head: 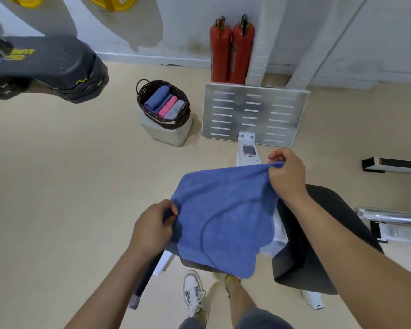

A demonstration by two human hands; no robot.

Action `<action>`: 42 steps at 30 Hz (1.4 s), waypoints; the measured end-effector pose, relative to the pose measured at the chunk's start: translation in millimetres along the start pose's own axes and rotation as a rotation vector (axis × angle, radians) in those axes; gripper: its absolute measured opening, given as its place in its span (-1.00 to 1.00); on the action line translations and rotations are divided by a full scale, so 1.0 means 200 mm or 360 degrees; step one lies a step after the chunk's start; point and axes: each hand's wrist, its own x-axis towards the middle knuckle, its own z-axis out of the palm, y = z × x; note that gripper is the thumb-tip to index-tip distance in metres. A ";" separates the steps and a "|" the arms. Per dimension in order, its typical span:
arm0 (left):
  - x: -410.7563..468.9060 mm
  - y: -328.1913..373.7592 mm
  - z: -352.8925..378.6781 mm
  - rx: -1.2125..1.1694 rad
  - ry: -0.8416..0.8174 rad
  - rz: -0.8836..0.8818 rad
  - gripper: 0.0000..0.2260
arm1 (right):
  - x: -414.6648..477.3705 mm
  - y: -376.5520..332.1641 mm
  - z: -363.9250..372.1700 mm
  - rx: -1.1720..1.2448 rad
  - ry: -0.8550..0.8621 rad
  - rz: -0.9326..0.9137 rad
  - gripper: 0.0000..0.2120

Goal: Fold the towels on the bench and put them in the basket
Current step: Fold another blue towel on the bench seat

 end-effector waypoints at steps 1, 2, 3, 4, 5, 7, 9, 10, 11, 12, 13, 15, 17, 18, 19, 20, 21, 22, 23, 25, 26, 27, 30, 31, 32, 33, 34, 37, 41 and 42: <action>0.00 -0.01 -0.01 0.0040 -0.0086 -0.0041 -0.81 | 0.02 -0.01 0.02 0.0039 0.0027 -0.0022 -0.69; 0.02 -0.01 -0.03 -0.0012 -0.0202 -0.0125 -0.79 | 0.04 0.00 0.03 0.0057 0.0044 -0.0025 -0.70; 0.06 -0.01 -0.06 -0.0175 -0.0322 -0.0239 -0.77 | 0.05 0.01 0.05 0.0053 0.0035 0.0000 -0.72; 0.10 0.01 -0.08 -0.0415 -0.0422 -0.0367 -0.73 | 0.07 0.04 0.08 0.0031 -0.0002 0.0044 -0.72; 0.17 0.02 -0.08 -0.0657 -0.0491 -0.0481 -0.71 | 0.09 0.07 0.10 -0.0002 -0.0053 0.0102 -0.72; 0.34 0.02 -0.06 -0.0960 -0.0549 -0.0611 -0.72 | 0.12 0.15 0.14 -0.0056 -0.0130 0.0210 -0.74; 0.52 0.01 0.00 -0.1097 -0.0611 -0.0686 -0.74 | 0.17 0.21 0.17 -0.0052 -0.0140 0.0303 -0.76; 0.59 0.00 0.03 -0.1120 -0.0650 -0.0724 -0.75 | 0.19 0.23 0.19 -0.0038 -0.0136 0.0351 -0.76; 0.66 -0.01 0.06 -0.1125 -0.0687 -0.0768 -0.77 | 0.22 0.25 0.20 -0.0019 -0.0140 0.0399 -0.75; 0.70 -0.02 0.08 -0.1117 -0.0722 -0.0801 -0.80 | 0.26 0.26 0.20 0.0011 -0.0158 0.0452 -0.73; 0.74 -0.03 0.10 -0.1110 -0.0746 -0.0827 -0.81 | 0.29 0.27 0.21 0.0048 -0.0187 0.0514 -0.71; 0.78 -0.04 0.11 -0.1104 -0.0740 -0.0859 -0.80 | 0.33 0.30 0.22 0.0112 -0.0271 0.0643 -0.70; 0.78 -0.04 0.11 -0.1117 -0.0659 -0.0845 -0.76 | 0.35 0.33 0.22 0.0164 -0.0353 0.0730 -0.69; 0.79 -0.04 0.12 -0.1158 -0.0541 -0.0814 -0.75 | 0.35 0.34 0.21 0.0177 -0.0382 0.0742 -0.68; 0.79 -0.03 0.13 -0.1207 -0.0360 -0.0752 -0.76 | 0.36 0.35 0.20 0.0185 -0.0423 0.0737 -0.67; 0.79 -0.02 0.13 -0.1232 -0.0156 -0.0655 -0.78 | 0.36 0.36 0.19 0.0181 -0.0486 0.0724 -0.67; 0.80 0.00 0.13 -0.1197 0.0026 -0.0535 -0.80 | 0.37 0.36 0.17 0.0164 -0.0547 0.0702 -0.67; 0.81 0.02 0.14 -0.1126 0.0154 -0.0422 -0.81 | 0.38 0.37 0.16 0.0154 -0.0564 0.0673 -0.67; 0.83 0.04 0.15 -0.1046 0.0244 -0.0350 -0.82 | 0.39 0.37 0.15 0.0167 -0.0529 0.0649 -0.67; 0.87 0.06 0.17 -0.0954 0.0335 -0.0304 -0.82 | 0.41 0.36 0.15 0.0172 -0.0331 0.0576 -0.68; 0.88 0.07 0.17 -0.0923 0.0327 -0.0273 -0.82 | 0.40 0.35 0.15 0.0095 -0.0236 0.0501 -0.70; 0.88 0.08 0.18 -0.0877 0.0280 -0.0236 -0.82 | 0.39 0.33 0.15 -0.0049 -0.0200 0.0407 -0.70; 0.81 0.04 0.16 -0.0781 0.0021 -0.0236 -0.60 | 0.20 0.25 0.14 -0.0448 -0.0309 0.0017 -0.62; 0.75 0.02 0.15 -0.0732 -0.0063 -0.0291 -0.56 | 0.09 0.21 0.13 -0.0486 -0.0337 -0.0126 -0.66; 0.67 -0.01 0.14 -0.0627 -0.0081 -0.0298 -0.56 | -0.04 0.17 0.12 -0.0498 -0.0355 -0.0280 -0.71; 0.58 -0.03 0.12 -0.0496 -0.0027 -0.0243 -0.60 | -0.18 0.13 0.12 -0.0507 -0.0386 -0.0427 -0.75; 0.46 -0.05 0.11 -0.0389 0.0086 -0.0149 -0.66 | -0.33 0.09 0.11 -0.0541 -0.0431 -0.0538 -0.78; 0.06 -0.05 0.10 -0.0287 0.0285 0.0269 -0.83 | -0.68 0.06 0.15 -0.0692 -0.0511 -0.0702 -0.75; -0.26 -0.10 0.25 -0.0081 0.0082 0.0674 -0.88 | -0.92 0.16 0.24 -0.0793 -0.0311 -0.0561 -0.63; -0.28 -0.13 0.29 -0.0124 0.0105 0.0633 -0.88 | -0.97 0.18 0.25 -0.0763 -0.0241 -0.0498 -0.64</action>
